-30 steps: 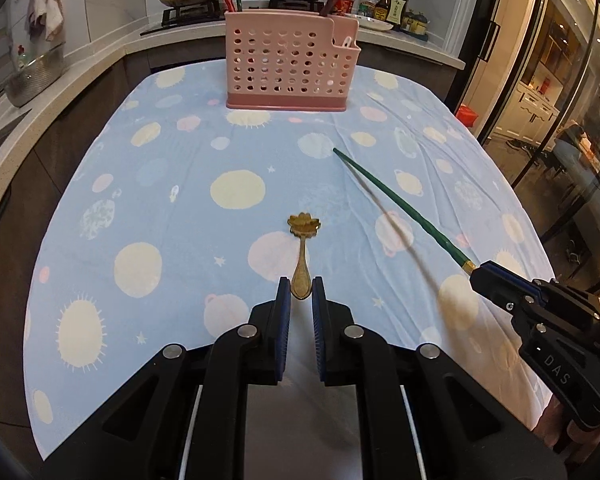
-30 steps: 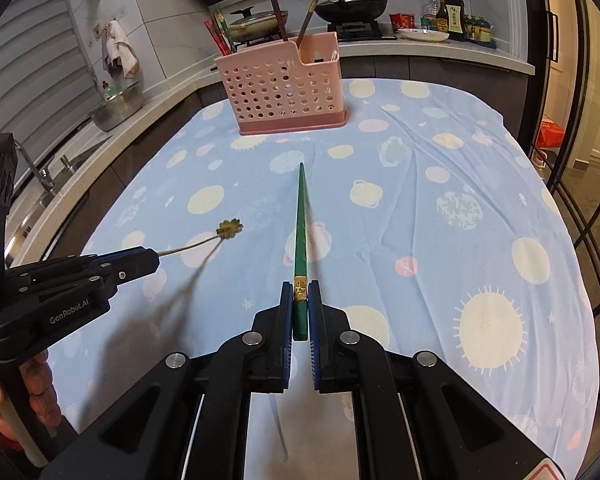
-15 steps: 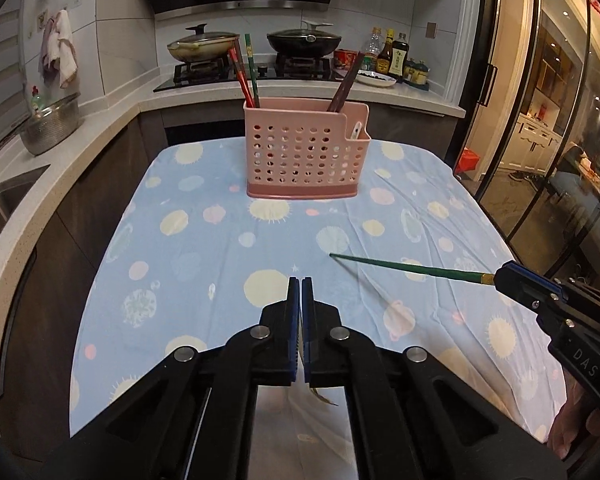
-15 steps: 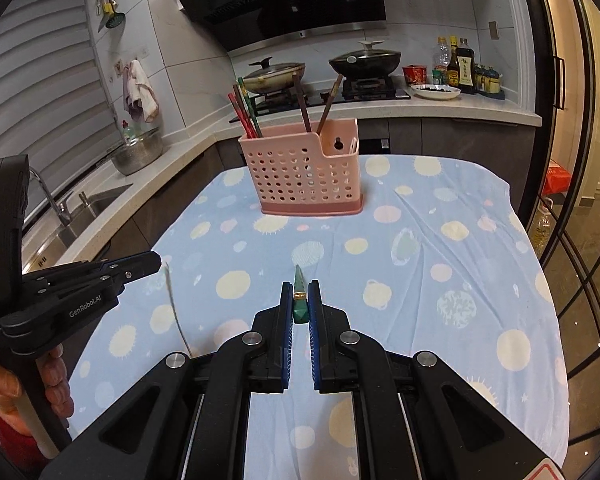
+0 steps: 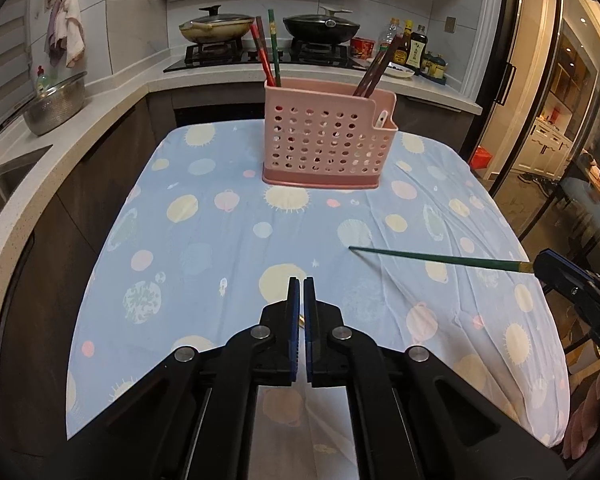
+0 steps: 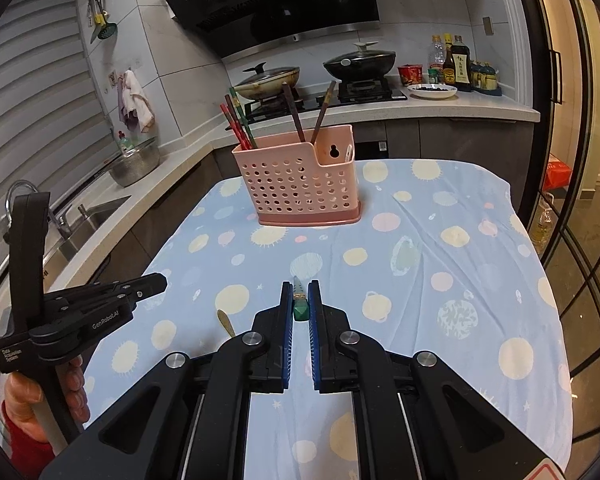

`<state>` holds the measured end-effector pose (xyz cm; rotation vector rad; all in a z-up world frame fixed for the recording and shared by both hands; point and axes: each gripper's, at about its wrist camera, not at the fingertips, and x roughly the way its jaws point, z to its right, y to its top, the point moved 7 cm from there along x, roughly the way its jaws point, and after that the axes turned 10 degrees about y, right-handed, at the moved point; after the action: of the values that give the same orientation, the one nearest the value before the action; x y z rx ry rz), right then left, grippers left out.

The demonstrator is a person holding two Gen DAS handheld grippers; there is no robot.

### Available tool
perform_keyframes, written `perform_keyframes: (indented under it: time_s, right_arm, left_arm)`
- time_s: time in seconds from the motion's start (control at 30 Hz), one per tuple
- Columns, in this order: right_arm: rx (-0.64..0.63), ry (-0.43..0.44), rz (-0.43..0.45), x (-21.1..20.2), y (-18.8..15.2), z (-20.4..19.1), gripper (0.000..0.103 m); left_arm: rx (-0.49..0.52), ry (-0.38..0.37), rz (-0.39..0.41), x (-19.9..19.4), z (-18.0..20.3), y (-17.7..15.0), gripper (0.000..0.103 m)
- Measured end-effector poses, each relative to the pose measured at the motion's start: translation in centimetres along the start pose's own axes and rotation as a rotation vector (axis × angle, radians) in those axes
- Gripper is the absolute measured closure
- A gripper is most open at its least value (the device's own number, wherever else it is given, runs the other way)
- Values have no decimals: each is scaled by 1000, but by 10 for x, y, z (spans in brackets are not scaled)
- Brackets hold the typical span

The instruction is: Organize utensils

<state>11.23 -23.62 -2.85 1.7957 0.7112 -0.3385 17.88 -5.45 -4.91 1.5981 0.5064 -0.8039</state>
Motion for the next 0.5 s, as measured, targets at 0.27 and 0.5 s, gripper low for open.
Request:
perform_keyframes:
  time_s: [0.27, 0.5]
  right_arm:
    - [46, -18, -58, 12, -24, 15, 96]
    - [68, -23, -76, 12, -34, 24, 96]
  left_arm:
    - [33, -64, -151, 31, 34, -57, 70]
    - [102, -70, -166, 37, 66, -77, 54]
